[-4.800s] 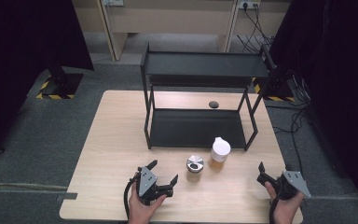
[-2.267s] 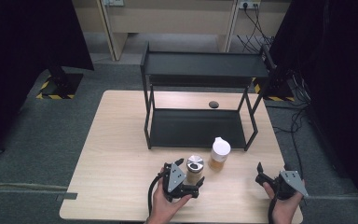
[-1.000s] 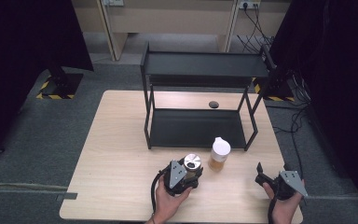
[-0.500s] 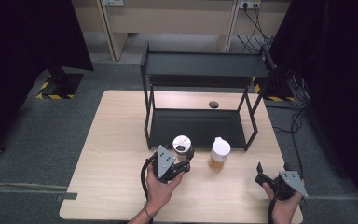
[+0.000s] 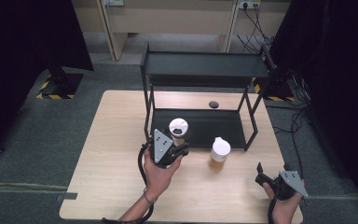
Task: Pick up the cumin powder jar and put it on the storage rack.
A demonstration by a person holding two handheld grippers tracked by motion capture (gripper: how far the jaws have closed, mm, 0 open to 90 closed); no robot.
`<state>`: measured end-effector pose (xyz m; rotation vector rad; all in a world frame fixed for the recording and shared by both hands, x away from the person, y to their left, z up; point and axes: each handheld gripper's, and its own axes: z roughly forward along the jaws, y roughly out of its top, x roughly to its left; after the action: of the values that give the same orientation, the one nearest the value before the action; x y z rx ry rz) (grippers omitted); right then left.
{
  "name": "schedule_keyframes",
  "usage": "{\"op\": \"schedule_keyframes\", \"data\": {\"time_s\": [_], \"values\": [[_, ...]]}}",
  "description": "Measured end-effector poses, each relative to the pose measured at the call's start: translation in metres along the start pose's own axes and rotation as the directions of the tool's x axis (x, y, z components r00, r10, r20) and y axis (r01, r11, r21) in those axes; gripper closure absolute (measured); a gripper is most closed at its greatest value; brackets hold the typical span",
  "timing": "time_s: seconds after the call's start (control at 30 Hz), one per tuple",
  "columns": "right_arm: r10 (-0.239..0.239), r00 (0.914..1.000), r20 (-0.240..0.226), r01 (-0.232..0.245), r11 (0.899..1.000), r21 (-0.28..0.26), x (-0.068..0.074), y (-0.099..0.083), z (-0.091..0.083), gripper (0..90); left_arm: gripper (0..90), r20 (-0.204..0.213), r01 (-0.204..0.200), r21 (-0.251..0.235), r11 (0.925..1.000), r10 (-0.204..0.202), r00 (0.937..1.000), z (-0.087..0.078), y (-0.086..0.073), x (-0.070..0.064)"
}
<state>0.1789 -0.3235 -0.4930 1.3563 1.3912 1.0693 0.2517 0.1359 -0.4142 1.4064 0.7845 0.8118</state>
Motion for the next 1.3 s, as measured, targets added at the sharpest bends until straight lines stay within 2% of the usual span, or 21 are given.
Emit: {"op": "schedule_keyframes", "data": {"time_s": [0.2,0.6,1.3], "values": [[-0.003,1.0000,-0.001,0.003,1.000,-0.001,0.000,0.000,0.000,2.8,30.8,-0.018,-0.014,-0.015,0.9998,0.013,0.9998,0.007,0.012,-0.001],[-0.024,0.9997,-0.002,0.024,1.000,0.006,0.002,0.001,0.001,2.9,30.8,-0.041,-0.034,-0.016,0.9993,0.033,0.9986,0.010,0.020,0.003],[-0.018,0.9998,-0.006,0.018,1.000,0.007,0.001,0.001,0.001,3.0,30.8,-0.075,-0.081,-0.044,0.9957,0.078,0.9941,0.029,0.072,0.014]]}}
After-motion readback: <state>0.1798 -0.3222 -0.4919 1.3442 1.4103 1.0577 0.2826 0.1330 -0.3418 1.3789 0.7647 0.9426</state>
